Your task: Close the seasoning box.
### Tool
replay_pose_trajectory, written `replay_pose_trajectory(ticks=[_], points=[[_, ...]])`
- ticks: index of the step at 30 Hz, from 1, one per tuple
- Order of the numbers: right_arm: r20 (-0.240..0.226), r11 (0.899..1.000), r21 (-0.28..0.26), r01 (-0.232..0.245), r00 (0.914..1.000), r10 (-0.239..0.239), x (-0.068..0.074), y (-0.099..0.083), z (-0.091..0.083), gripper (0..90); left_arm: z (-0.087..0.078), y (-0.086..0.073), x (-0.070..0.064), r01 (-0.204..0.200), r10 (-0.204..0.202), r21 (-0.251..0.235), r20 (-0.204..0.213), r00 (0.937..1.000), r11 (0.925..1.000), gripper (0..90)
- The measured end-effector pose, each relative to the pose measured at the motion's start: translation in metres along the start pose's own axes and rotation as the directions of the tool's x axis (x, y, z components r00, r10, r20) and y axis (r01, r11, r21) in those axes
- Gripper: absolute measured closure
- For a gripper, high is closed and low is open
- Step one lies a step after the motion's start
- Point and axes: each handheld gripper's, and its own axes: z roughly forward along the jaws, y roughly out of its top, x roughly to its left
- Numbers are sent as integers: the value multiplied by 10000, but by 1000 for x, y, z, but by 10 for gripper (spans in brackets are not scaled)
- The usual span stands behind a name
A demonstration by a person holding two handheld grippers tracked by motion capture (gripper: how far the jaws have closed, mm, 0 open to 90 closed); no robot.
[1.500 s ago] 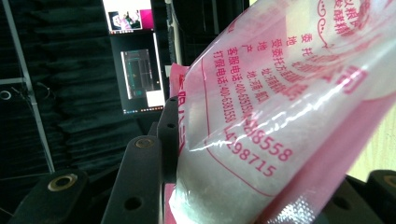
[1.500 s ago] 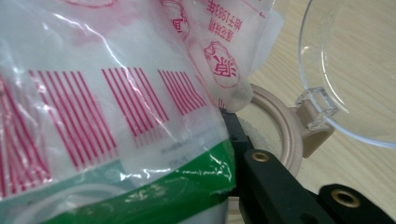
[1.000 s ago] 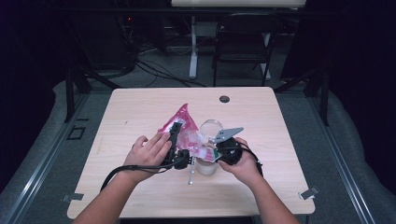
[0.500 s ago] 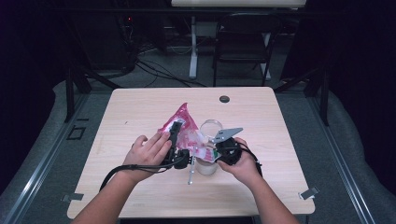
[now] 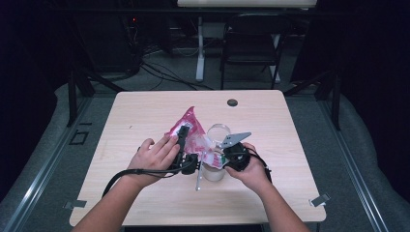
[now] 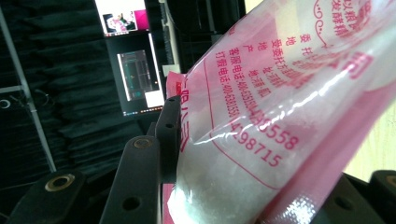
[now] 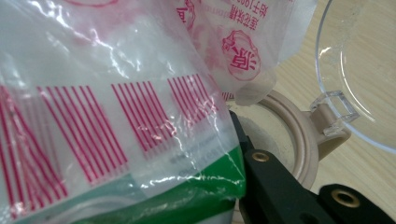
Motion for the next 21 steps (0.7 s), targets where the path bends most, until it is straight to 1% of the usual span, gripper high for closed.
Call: replay_pose_trajectory(ticks=[2, 3, 4, 5, 6, 7, 10, 11, 12, 13, 14, 15, 16, 20, 21], points=[[31, 10000, -51, -45, 10000, 45, 0, 0, 0, 900, 0, 0, 1, -23, 23, -7, 32, 10000, 10000, 638], [23, 10000, -57, -50, 10000, 50, 0, 0, 0, 900, 0, 0, 2, -168, 168, 13, 53, 9998, 9999, 637], [23, 10000, -57, -50, 10000, 50, 0, 0, 0, 900, 0, 0, 2, -168, 168, 13, 53, 9998, 9999, 637], [19, 10000, -40, -19, 10000, 19, 0, 0, 0, 900, -1, 0, 3, -336, 336, -15, -50, 9994, 9994, 637], [19, 10000, -40, -19, 10000, 19, 0, 0, 0, 900, -1, 0, 3, -336, 336, -15, -50, 9994, 9994, 637], [13, 10000, -37, -21, 10000, 21, 0, 0, -1, 900, -1, 0, 4, -413, 413, 36, 126, 9991, 9991, 638], [25, 10000, -22, -11, 10000, 11, 1, 0, -1, 900, -1, 0, 4, -513, 512, 33, 144, 9986, 9987, 637], [18, 10000, -25, -13, 10000, 13, 1, 0, 0, 900, -2, 1, 5, -634, 633, 45, 164, 9979, 9980, 637], [22, 10000, -20, -15, 10000, 15, 1, 0, 0, 900, -2, 1, 6, -661, 660, 64, 197, 9976, 9978, 637], [5, 9999, -80, -62, 10000, 62, 1, 0, 0, 900, -2, 1, 7, -730, 729, 19, 81, 9973, 9973, 637], [5, 9999, -80, -62, 10000, 62, 1, 0, 0, 900, -2, 1, 7, -730, 729, 19, 81, 9973, 9973, 634], [3, 10000, -61, -45, 10000, 45, 1, 0, 0, 900, -2, 1, 6, -692, 691, 48, 183, 9974, 9976, 634], [11, 10000, -56, -42, 10000, 42, 1, 0, 0, 900, -2, 1, 7, -779, 778, 35, 186, 9968, 9970, 630], [38, 10000, -44, -41, 10000, 41, 1, 0, 0, 900, -2, 1, 7, -677, 677, 2, 182, 9975, 9977, 618], [34, 10000, -39, -39, 10000, 39, 1, 0, -1, 900, -2, 1, 7, -767, 767, 12, 182, 9969, 9971, 614]])
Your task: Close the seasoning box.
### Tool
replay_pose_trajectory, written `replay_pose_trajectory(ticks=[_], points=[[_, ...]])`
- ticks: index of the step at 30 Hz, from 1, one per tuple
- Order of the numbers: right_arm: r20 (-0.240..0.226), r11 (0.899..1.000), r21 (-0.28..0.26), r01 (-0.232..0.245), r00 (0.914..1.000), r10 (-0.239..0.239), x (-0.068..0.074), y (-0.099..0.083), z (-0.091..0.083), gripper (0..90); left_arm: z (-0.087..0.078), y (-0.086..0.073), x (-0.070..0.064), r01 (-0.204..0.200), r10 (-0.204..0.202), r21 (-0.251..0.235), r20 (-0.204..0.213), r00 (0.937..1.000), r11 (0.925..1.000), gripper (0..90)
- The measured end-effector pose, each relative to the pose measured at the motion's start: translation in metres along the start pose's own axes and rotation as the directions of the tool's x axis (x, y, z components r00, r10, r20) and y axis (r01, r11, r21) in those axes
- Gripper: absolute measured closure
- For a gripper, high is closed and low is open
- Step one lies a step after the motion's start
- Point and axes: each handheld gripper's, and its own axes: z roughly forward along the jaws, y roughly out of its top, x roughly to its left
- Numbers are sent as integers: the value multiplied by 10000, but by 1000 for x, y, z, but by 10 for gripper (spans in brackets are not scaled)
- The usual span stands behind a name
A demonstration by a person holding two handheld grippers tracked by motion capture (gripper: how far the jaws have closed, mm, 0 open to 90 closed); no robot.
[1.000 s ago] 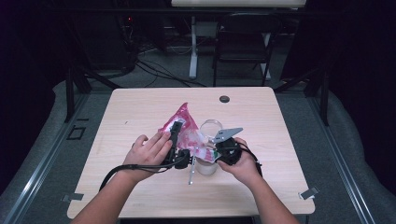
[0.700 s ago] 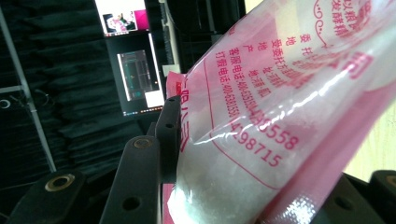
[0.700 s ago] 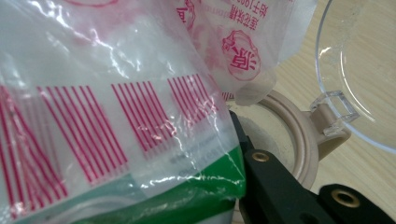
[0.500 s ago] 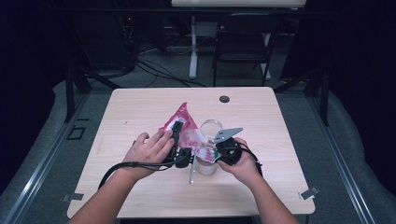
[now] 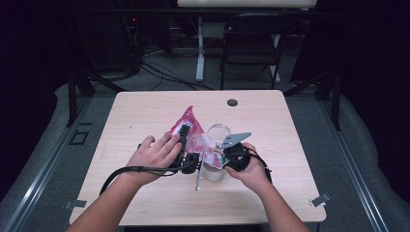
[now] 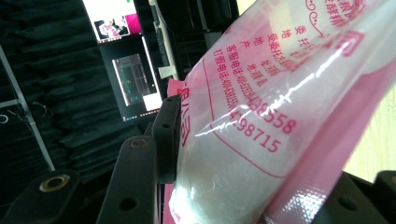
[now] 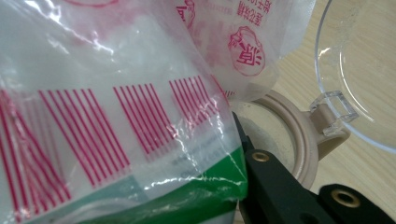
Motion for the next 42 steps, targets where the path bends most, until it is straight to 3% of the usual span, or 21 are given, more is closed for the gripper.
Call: replay_pose_trajectory(ticks=[27, 37, 42], points=[[127, 9999, 114, 89, 9999, -90, 1, 0, 0, 900, 4, -4, -6, 245, -247, 103, 225, 9994, 9996, 577], [214, 9999, 58, 134, 9997, -136, 2, 0, 0, 900, 5, -6, -12, 527, -534, 169, 437, 9976, 9985, 593], [217, 9998, 102, 191, 9996, -193, 2, 1, -1, 900, 6, -9, -17, 917, -932, 234, 709, 9931, 9955, 605]])
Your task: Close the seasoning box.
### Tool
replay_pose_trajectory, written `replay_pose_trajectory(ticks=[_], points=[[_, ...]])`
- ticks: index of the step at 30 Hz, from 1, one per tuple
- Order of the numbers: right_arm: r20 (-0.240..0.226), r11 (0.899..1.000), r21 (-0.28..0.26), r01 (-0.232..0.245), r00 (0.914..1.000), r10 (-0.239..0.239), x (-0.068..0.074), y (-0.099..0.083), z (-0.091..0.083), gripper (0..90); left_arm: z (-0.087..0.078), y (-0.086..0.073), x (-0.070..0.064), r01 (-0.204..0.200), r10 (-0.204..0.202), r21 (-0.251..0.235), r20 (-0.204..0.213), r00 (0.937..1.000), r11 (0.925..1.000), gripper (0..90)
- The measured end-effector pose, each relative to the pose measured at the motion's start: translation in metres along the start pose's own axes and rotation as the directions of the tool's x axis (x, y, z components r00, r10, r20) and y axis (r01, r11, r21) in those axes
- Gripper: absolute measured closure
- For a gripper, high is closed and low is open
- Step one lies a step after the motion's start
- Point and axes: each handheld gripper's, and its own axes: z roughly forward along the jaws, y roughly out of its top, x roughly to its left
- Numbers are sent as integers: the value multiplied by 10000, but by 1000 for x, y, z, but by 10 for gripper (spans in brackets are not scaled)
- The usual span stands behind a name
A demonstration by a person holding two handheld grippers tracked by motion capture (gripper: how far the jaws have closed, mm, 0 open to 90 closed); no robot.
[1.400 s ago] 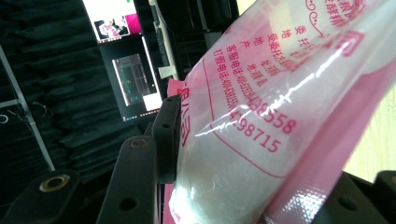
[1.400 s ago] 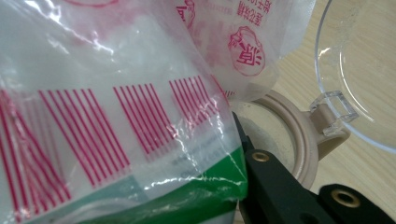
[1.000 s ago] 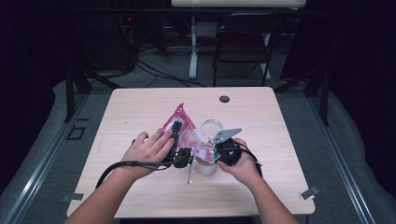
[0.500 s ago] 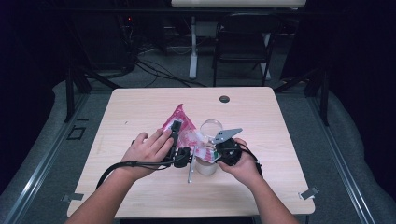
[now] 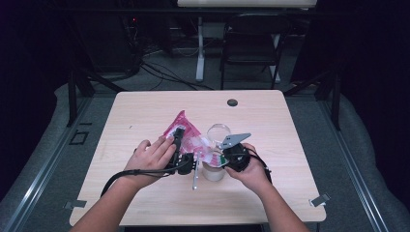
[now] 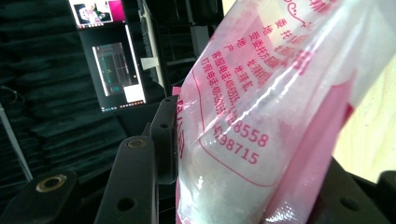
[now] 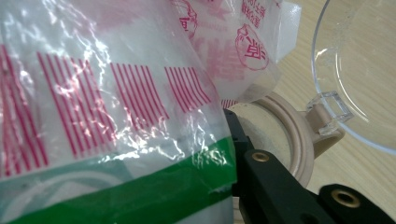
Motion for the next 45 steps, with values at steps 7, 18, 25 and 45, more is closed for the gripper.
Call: replay_pose_trajectory(ticks=[7, 18, 25, 45], points=[[42, 10000, -76, -9, 10000, 9, 1, 0, 0, 900, 1, -3, -4, 261, -262, 71, 127, 9996, 9996, 615], [39, 9997, -239, -12, 10000, 13, 2, 2, -1, 900, 2, -8, -11, 684, -697, 292, 458, 9965, 9972, 622], [14, 9997, -225, 14, 10000, -13, 3, 2, -1, 900, 3, -11, -16, 892, -909, 304, 577, 9942, 9955, 649], [117, 9993, -319, 203, 9997, -199, 7, 4, 0, 900, 6, -19, -37, 2197, -2224, 381, 971, 9701, 9748, 652]])
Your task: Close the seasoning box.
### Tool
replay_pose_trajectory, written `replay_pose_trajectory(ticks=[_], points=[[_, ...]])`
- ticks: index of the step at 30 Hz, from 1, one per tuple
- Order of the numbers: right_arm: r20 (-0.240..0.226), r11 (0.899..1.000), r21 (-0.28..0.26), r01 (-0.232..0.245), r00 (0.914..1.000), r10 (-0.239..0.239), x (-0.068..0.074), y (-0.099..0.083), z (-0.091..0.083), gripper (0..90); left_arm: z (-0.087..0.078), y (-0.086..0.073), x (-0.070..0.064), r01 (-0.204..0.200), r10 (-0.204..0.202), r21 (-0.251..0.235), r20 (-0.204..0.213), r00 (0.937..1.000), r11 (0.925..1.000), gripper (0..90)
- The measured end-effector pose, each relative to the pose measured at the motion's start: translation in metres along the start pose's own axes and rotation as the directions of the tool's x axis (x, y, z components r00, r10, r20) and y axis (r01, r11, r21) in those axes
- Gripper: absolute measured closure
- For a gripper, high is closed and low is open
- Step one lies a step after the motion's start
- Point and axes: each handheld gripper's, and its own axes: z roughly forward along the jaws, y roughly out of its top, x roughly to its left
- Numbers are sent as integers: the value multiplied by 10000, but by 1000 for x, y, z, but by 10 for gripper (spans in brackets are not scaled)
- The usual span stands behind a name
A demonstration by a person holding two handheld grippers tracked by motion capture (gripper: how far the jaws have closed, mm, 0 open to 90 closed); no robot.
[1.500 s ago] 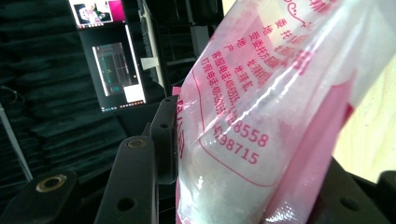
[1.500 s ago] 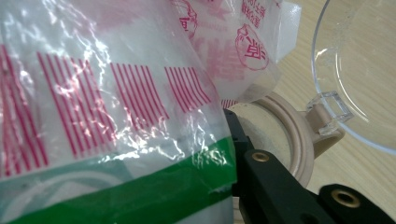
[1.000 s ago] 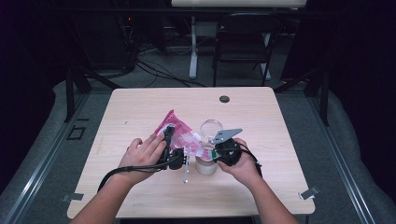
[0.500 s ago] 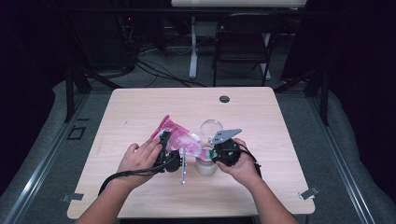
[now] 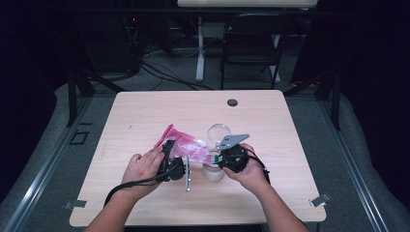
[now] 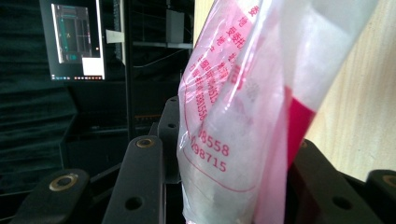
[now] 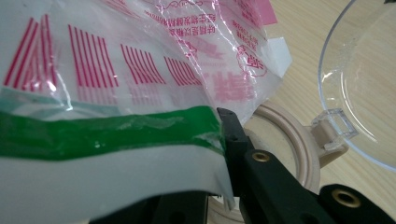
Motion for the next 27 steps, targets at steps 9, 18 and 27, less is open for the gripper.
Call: replay_pose_trajectory(ticks=[9, 18, 27], points=[[38, 10000, -5, 77, 10000, -77, 2, 1, 0, 900, 2, -3, -5, 139, -139, 15, 25, 9999, 9999, 650], [56, 10000, -12, 92, 9999, -92, 2, 1, 0, 900, 1, -3, -7, 242, -243, 129, 107, 9996, 9996, 650], [36, 9999, -90, 56, 10000, -55, 1, 1, 0, 900, 3, -3, -10, 292, -293, 73, 124, 9995, 9995, 650]])
